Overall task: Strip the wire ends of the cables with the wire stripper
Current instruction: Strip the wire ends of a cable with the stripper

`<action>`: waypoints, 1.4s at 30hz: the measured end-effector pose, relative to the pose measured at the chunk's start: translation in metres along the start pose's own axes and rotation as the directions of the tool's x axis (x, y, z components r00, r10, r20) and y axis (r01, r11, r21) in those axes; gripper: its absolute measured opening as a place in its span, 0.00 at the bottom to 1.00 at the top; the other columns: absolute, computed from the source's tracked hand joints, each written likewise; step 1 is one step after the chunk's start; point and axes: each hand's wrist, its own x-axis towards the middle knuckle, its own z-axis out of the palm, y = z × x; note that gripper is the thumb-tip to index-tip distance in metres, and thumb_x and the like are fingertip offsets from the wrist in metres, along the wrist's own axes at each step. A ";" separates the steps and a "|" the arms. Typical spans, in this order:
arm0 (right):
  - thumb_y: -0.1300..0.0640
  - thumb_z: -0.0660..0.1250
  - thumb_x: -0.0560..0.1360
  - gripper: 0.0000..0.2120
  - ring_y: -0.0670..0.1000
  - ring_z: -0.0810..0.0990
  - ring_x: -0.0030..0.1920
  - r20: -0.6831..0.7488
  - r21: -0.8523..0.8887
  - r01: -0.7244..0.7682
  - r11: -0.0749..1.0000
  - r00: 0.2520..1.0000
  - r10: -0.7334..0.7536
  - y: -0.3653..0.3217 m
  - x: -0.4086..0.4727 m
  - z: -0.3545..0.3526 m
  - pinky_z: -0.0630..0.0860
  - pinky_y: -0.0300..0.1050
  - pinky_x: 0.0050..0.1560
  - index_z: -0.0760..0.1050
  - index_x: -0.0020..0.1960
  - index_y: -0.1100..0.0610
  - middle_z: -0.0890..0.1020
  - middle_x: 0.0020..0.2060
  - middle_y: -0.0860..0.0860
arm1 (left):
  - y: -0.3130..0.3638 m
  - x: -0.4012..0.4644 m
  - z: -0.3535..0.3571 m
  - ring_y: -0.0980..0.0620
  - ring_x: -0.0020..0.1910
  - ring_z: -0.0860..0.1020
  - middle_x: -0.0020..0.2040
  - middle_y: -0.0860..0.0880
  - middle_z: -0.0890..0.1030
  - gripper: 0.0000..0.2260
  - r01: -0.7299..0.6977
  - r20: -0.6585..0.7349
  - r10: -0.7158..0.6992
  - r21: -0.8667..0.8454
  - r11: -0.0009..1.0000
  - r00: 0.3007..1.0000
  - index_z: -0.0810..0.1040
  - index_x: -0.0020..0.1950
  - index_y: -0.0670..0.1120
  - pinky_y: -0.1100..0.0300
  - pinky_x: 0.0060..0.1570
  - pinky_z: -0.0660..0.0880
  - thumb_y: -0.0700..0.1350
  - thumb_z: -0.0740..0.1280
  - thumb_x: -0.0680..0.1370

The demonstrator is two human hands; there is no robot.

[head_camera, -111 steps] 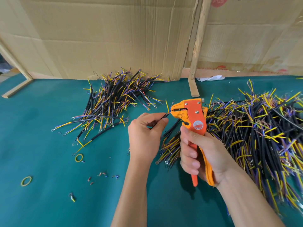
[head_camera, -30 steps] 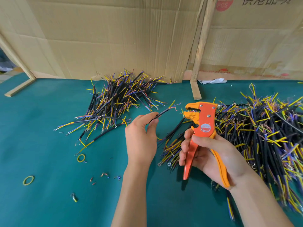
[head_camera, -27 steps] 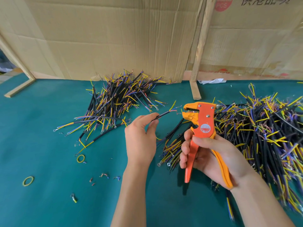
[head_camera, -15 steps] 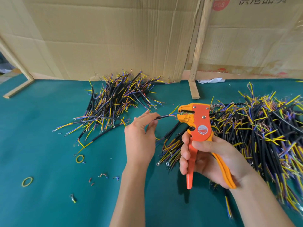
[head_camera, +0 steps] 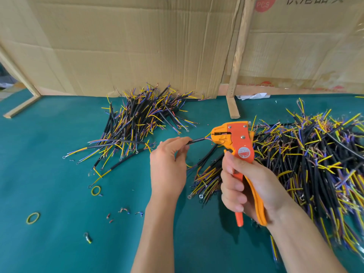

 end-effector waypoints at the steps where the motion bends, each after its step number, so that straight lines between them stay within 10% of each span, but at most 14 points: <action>1: 0.51 0.72 0.73 0.16 0.48 0.62 0.18 -0.039 0.018 0.023 1.000 0.999 -0.022 0.000 0.001 0.002 0.64 0.38 0.20 0.68 0.37 0.56 0.63 0.24 0.51 | 0.001 -0.001 0.001 0.51 0.49 0.81 0.49 0.55 0.84 0.10 0.004 0.021 -0.005 0.021 1.000 1.000 0.86 0.53 0.47 0.53 0.57 0.75 0.35 0.70 0.77; 6: 0.50 0.66 0.77 0.14 0.47 0.65 0.21 -0.078 0.158 0.167 0.973 0.985 -0.156 -0.001 0.003 -0.001 0.67 0.40 0.20 0.69 0.37 0.55 0.65 0.25 0.49 | 0.001 -0.003 0.007 0.45 0.60 0.76 0.60 0.48 0.80 0.16 0.070 0.137 -0.110 0.273 0.960 0.984 0.78 0.68 0.51 0.51 0.64 0.70 0.44 0.68 0.79; 9: 0.53 0.64 0.76 0.08 0.51 0.73 0.29 -0.152 0.258 0.258 0.931 0.963 -0.225 -0.004 0.008 -0.012 0.76 0.44 0.32 0.73 0.40 0.55 0.72 0.31 0.51 | -0.004 -0.001 -0.005 0.45 0.66 0.70 0.65 0.45 0.74 0.18 0.166 -0.051 -0.158 0.257 0.952 0.986 0.77 0.68 0.48 0.55 0.68 0.64 0.40 0.68 0.78; 13: 0.55 0.76 0.68 0.08 0.52 0.76 0.32 -0.102 0.260 0.245 0.934 0.969 -0.226 -0.001 0.014 -0.028 0.79 0.46 0.36 0.78 0.41 0.54 0.76 0.33 0.51 | -0.021 0.008 -0.035 0.46 0.61 0.73 0.64 0.44 0.71 0.25 0.460 -0.372 -0.404 0.074 0.885 0.836 0.74 0.71 0.48 0.58 0.62 0.65 0.37 0.67 0.74; 17: 0.54 0.84 0.62 0.17 0.54 0.79 0.35 -0.018 0.220 0.170 0.960 0.985 -0.171 0.011 0.021 -0.034 0.80 0.50 0.40 0.80 0.45 0.55 0.77 0.36 0.53 | -0.026 0.012 -0.052 0.46 0.62 0.75 0.56 0.53 0.75 0.33 0.560 -0.240 -0.626 -0.292 0.775 0.742 0.66 0.77 0.52 0.47 0.65 0.73 0.43 0.66 0.71; 22: 0.54 0.81 0.67 0.14 0.56 0.80 0.37 0.025 0.211 0.123 0.970 0.991 -0.131 0.020 0.027 -0.042 0.80 0.51 0.42 0.80 0.48 0.55 0.78 0.37 0.54 | -0.036 0.005 -0.058 0.41 0.61 0.73 0.64 0.41 0.75 0.21 0.608 -0.275 -0.550 0.222 0.762 0.789 0.77 0.67 0.45 0.53 0.61 0.68 0.37 0.65 0.74; 33: 0.56 0.84 0.60 0.18 0.56 0.79 0.36 -0.055 0.235 0.141 0.962 0.990 -0.132 0.014 0.023 -0.036 0.81 0.51 0.40 0.80 0.46 0.56 0.78 0.37 0.54 | -0.042 0.001 -0.056 0.40 0.56 0.67 0.51 0.45 0.84 0.13 0.481 -0.210 -0.437 0.486 0.730 0.875 0.85 0.56 0.54 0.53 0.53 0.65 0.40 0.65 0.78; 42: 0.60 0.77 0.65 0.11 0.59 0.80 0.37 -0.091 0.216 0.106 0.971 0.992 -0.088 0.006 0.013 -0.021 0.81 0.54 0.40 0.81 0.46 0.60 0.78 0.38 0.59 | -0.016 0.005 -0.026 0.50 0.40 0.80 0.38 0.55 0.82 0.04 0.278 -0.014 -0.279 0.170 0.946 0.960 0.82 0.43 0.50 0.57 0.47 0.75 0.45 0.69 0.77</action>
